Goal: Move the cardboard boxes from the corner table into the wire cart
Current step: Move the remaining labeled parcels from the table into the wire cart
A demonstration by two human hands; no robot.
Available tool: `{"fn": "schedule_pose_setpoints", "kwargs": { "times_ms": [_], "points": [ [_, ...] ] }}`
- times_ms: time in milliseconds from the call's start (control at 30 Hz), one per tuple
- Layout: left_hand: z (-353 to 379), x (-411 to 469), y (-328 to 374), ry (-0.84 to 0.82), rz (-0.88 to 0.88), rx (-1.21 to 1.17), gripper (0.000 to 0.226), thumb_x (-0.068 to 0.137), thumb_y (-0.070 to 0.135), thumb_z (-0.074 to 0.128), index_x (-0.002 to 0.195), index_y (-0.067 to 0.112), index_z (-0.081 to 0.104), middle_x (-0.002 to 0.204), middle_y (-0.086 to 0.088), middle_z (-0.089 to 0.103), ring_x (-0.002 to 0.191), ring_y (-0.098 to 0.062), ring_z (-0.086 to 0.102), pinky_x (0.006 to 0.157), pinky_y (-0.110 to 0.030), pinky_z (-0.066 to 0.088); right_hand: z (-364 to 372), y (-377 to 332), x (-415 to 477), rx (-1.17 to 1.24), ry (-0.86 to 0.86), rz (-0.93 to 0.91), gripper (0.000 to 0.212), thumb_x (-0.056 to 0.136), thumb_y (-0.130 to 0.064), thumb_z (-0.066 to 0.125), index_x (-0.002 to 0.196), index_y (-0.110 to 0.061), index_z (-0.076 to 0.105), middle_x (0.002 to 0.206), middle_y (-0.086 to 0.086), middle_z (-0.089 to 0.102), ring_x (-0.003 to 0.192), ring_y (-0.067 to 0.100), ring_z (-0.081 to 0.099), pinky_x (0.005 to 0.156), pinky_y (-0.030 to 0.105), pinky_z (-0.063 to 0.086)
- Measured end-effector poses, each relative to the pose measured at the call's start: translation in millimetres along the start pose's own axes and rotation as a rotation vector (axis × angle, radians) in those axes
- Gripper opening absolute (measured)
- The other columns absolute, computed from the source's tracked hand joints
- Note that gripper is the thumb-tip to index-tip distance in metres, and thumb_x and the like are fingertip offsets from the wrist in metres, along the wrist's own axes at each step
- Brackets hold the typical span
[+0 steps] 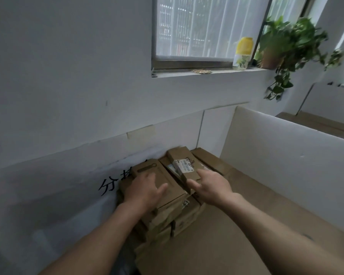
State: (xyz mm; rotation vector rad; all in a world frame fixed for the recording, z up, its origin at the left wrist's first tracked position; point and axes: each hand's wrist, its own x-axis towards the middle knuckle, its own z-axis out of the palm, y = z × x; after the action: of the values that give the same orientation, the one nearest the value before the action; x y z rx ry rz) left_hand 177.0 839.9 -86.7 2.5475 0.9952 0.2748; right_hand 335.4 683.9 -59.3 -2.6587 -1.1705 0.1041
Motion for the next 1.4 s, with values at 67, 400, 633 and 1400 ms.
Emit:
{"fn": "schedule_pose_setpoints", "kwargs": {
  "times_ms": [67, 400, 633, 1400],
  "points": [
    [6, 3, -3, 0.001, -0.017, 0.003, 0.065, 0.094, 0.063, 0.047, 0.141, 0.019, 0.050, 0.144, -0.007, 0.050, 0.125, -0.027, 0.053, 0.093, -0.038, 0.047, 5, 2, 7, 0.006, -0.013, 0.002, 0.058, 0.093, -0.063, 0.049, 0.135, -0.024, 0.057, 0.132, 0.002, 0.063, 0.118, 0.024, 0.059, 0.094, 0.040, 0.052],
    [31, 3, -16, 0.034, -0.255, -0.289, 0.073, 0.081, 0.058, 0.070, 0.141, 0.023, 0.048, 0.136, -0.004, 0.043, 0.117, -0.022, 0.053, 0.098, -0.037, 0.050, 29, 9, 51, -0.012, -0.015, 0.101, 0.075, 0.084, -0.067, 0.062, 0.144, -0.027, 0.047, 0.143, 0.005, 0.052, 0.127, 0.029, 0.053, 0.099, 0.048, 0.051],
    [38, 4, -13, 0.021, -0.351, -0.399, 0.075, 0.077, 0.047, 0.079, 0.140, 0.025, 0.044, 0.133, -0.003, 0.048, 0.117, -0.024, 0.054, 0.093, -0.031, 0.046, 47, 12, 70, 0.006, -0.076, 0.169, 0.095, 0.072, -0.066, 0.074, 0.151, -0.031, 0.033, 0.145, 0.008, 0.047, 0.128, 0.034, 0.051, 0.100, 0.051, 0.049],
    [24, 12, -18, 0.016, -0.535, -0.958, 0.047, 0.085, -0.003, 0.071, 0.129, 0.013, 0.064, 0.116, -0.006, 0.070, 0.102, -0.023, 0.065, 0.083, -0.032, 0.054, 55, 16, 50, 0.781, -0.003, 0.473, 0.024, 0.073, -0.002, 0.066, 0.088, -0.020, 0.074, 0.076, -0.006, 0.076, 0.078, 0.017, 0.073, 0.075, 0.040, 0.063]
  ]
}}
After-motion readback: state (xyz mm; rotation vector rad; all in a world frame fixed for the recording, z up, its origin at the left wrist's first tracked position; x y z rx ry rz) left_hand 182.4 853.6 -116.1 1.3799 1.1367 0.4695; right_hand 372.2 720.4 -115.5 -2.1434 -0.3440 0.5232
